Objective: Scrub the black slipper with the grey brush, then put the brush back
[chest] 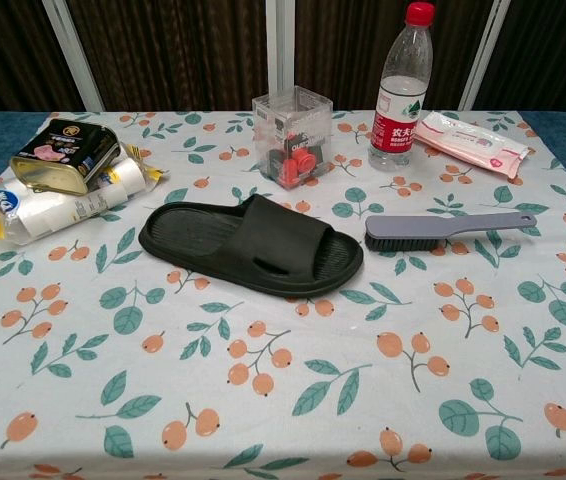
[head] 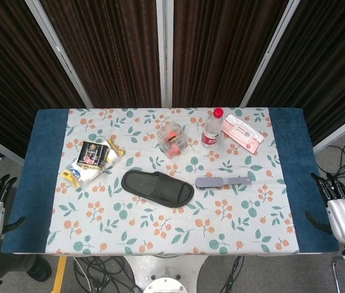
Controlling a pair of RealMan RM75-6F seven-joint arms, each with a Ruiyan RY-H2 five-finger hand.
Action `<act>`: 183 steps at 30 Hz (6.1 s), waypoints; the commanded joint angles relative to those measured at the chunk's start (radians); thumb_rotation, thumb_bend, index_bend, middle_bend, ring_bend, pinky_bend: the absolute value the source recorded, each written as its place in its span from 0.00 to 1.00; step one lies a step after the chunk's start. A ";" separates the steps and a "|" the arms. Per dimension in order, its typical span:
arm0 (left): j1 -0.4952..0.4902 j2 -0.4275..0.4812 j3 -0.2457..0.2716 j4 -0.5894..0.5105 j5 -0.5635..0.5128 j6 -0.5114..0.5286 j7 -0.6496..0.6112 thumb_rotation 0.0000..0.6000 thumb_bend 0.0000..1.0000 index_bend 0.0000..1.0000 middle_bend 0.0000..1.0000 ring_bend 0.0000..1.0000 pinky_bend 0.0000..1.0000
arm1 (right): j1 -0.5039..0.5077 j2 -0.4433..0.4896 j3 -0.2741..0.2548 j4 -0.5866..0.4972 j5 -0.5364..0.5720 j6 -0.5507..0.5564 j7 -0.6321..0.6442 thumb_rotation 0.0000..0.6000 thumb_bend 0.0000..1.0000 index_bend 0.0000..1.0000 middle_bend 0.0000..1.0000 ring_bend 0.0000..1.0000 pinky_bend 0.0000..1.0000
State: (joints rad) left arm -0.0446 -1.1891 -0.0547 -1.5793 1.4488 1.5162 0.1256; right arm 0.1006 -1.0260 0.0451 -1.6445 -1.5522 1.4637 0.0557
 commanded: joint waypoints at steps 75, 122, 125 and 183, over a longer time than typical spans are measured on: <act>0.015 -0.029 0.009 0.072 -0.038 -0.029 -0.095 1.00 0.16 0.16 0.18 0.12 0.16 | 0.650 -0.440 0.086 0.402 0.479 -0.934 -0.120 1.00 0.10 0.50 0.54 0.55 0.69; -0.507 -0.010 -0.072 0.035 0.224 -0.499 -0.393 1.00 0.21 0.16 0.18 0.12 0.16 | 0.678 -0.119 0.120 0.048 0.110 -0.704 0.067 1.00 0.45 1.00 0.97 1.00 1.00; -0.594 -0.074 -0.088 0.083 0.175 -0.624 -0.372 1.00 0.21 0.16 0.18 0.12 0.16 | 0.695 -0.134 0.124 0.047 0.147 -0.724 0.026 1.00 0.45 1.00 0.97 1.00 1.00; -0.843 -0.454 -0.043 0.477 -0.102 -0.879 -0.176 1.00 0.19 0.39 0.44 0.28 0.21 | 0.812 -0.571 -0.020 0.404 0.134 -0.763 -0.214 1.00 0.45 1.00 0.98 1.00 1.00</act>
State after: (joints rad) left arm -0.8880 -1.6433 -0.0978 -1.1025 1.3464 0.6375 -0.0509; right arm 0.9175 -1.6241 0.0488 -1.2130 -1.3943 0.7091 -0.1757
